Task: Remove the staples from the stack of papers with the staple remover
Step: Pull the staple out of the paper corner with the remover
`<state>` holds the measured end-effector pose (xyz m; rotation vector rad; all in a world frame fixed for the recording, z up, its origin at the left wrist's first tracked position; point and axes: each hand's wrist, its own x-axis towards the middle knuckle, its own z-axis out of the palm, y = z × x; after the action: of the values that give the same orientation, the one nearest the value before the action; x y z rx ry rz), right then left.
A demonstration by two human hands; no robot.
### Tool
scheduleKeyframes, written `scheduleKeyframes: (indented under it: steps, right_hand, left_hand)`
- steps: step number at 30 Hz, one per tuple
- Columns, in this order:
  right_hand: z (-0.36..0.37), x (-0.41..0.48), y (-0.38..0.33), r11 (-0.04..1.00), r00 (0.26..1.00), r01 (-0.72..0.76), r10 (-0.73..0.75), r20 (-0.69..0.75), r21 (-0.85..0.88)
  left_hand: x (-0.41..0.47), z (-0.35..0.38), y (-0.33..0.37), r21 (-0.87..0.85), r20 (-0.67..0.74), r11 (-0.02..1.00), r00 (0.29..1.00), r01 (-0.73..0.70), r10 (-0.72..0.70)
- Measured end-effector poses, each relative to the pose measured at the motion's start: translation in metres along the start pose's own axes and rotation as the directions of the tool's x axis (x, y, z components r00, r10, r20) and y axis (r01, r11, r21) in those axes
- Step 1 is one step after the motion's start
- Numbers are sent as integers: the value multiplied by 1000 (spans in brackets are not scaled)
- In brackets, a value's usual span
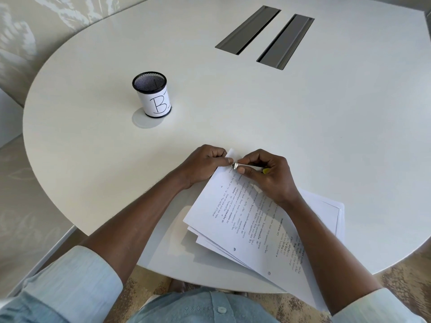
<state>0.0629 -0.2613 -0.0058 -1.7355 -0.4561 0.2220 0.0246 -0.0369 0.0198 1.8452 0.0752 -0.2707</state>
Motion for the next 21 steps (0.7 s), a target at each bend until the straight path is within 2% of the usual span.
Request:
scheduleKeyframes:
  steps: [13,21]
  right_hand:
    - [0,2,3,999,998,38,-36,56,-33]
    - [-1,1,2,996,990,90,-91,109,13]
  left_hand:
    - [0,2,-2,64,-33,998,999,-18,20]
    - [5,3,-9,122,-44,992,999,-19,24]
